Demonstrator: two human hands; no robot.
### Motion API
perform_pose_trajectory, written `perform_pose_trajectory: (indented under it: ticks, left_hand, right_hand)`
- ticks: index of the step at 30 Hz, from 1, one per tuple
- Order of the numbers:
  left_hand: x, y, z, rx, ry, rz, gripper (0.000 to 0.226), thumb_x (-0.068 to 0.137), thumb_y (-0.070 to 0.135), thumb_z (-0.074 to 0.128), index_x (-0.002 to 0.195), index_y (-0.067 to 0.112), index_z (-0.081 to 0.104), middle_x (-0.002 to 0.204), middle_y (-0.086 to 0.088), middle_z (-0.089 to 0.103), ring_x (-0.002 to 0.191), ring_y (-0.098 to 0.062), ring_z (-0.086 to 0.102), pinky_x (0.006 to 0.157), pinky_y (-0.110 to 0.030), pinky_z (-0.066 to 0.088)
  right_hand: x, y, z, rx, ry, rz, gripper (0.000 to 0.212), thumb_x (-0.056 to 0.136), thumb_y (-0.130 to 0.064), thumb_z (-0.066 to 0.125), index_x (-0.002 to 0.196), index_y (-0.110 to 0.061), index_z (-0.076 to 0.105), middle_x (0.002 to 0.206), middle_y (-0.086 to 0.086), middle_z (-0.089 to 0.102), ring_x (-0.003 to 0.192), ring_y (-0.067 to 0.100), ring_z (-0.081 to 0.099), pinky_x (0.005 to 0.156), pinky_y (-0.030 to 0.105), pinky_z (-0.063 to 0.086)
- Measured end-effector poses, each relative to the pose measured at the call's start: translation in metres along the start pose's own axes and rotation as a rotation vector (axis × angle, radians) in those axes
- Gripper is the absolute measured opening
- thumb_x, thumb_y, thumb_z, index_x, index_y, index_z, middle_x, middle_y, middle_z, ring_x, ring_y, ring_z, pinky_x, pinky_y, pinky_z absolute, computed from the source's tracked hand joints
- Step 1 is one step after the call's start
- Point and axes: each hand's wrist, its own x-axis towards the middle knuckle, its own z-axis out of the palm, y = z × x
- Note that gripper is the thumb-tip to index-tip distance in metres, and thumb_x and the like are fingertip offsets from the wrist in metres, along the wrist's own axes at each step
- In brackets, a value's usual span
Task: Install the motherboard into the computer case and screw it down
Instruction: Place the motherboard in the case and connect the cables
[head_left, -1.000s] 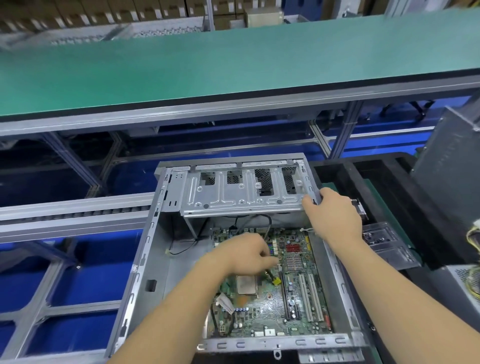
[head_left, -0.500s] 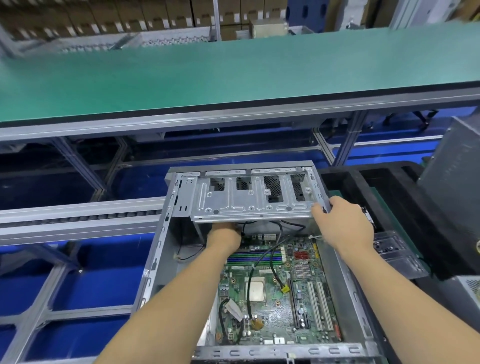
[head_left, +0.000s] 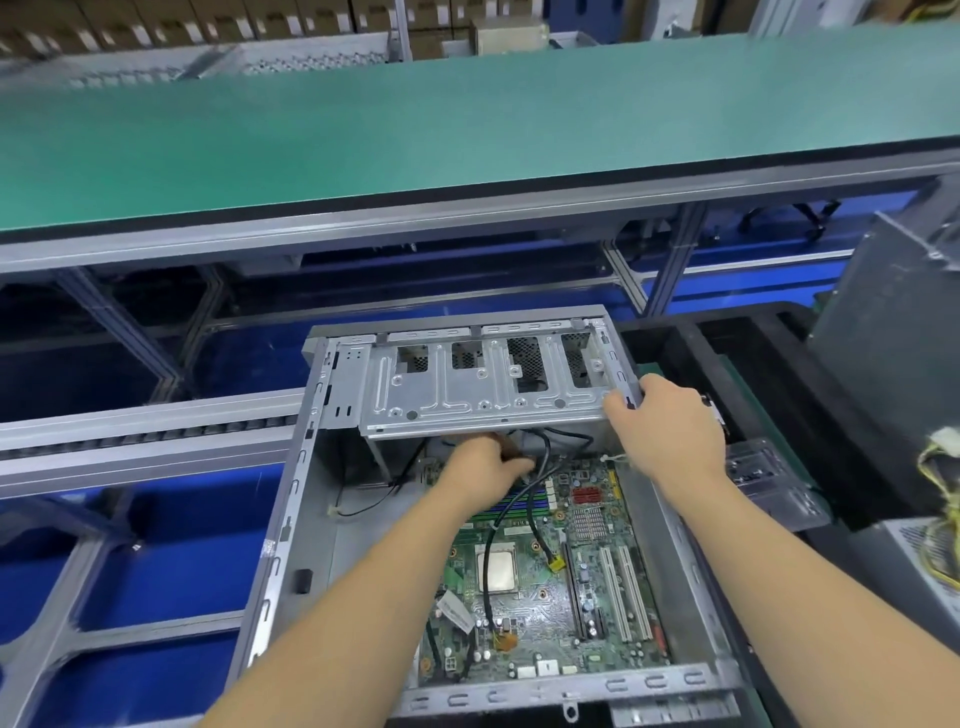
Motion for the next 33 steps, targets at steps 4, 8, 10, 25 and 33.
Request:
perform_pose_trajectory:
  ticks: [4,8,10,25,33]
  left_hand:
    - [-0.005,0.015,0.014,-0.201,-0.123,0.007,0.034,0.097,0.022,0.059,0.064,0.017,0.052,0.056,0.003,0.039,0.053,-0.015,0.034,0.054,-0.026,0.030]
    - [-0.006,0.033,0.023,-0.452,-0.181,-0.045,0.025,0.095,0.011,0.060,0.072,0.020,0.065,0.074,0.002,0.063,0.065,-0.011,0.053,0.062,-0.018,0.046]
    - [-0.004,0.037,0.027,-0.528,-0.258,-0.065,0.019,0.094,0.009,0.063,0.078,0.018,0.070,0.081,0.001,0.072,0.071,-0.013,0.061,0.069,-0.022,0.053]
    - [0.004,0.051,0.016,-0.167,-0.024,-0.056,0.038,0.096,0.038,0.056,0.065,0.017,0.054,0.061,0.003,0.053,0.054,-0.010,0.049,0.046,-0.022,0.035]
    - [-0.022,0.055,0.022,-0.902,0.153,-0.109,0.013,0.089,0.026,0.071,0.082,0.014,0.070,0.074,0.004,0.067,0.072,-0.013,0.057,0.079,-0.033,0.045]
  right_hand:
    - [-0.001,-0.001,-0.001,0.008,-0.015,0.006,0.035,0.094,-0.048,0.048,0.074,-0.020,0.046,0.070,0.002,0.058,0.060,0.022,0.054,0.052,0.031,0.039]
    - [-0.001,-0.001,-0.002,0.017,-0.022,0.003,0.035,0.094,-0.049,0.048,0.077,-0.018,0.048,0.072,0.004,0.059,0.064,0.026,0.057,0.055,0.033,0.044]
    - [-0.001,-0.001,-0.002,0.022,-0.018,-0.001,0.035,0.094,-0.048,0.048,0.076,-0.018,0.047,0.072,0.004,0.059,0.063,0.026,0.057,0.055,0.033,0.042]
    - [0.002,0.000,-0.001,0.072,-0.025,-0.002,0.032,0.093,-0.048,0.050,0.076,-0.021,0.048,0.072,0.002,0.059,0.064,0.024,0.056,0.056,0.034,0.042]
    - [0.000,0.000,-0.003,0.055,-0.031,-0.009,0.034,0.094,-0.049,0.049,0.086,-0.016,0.053,0.075,0.004,0.058,0.066,0.025,0.057,0.058,0.035,0.046]
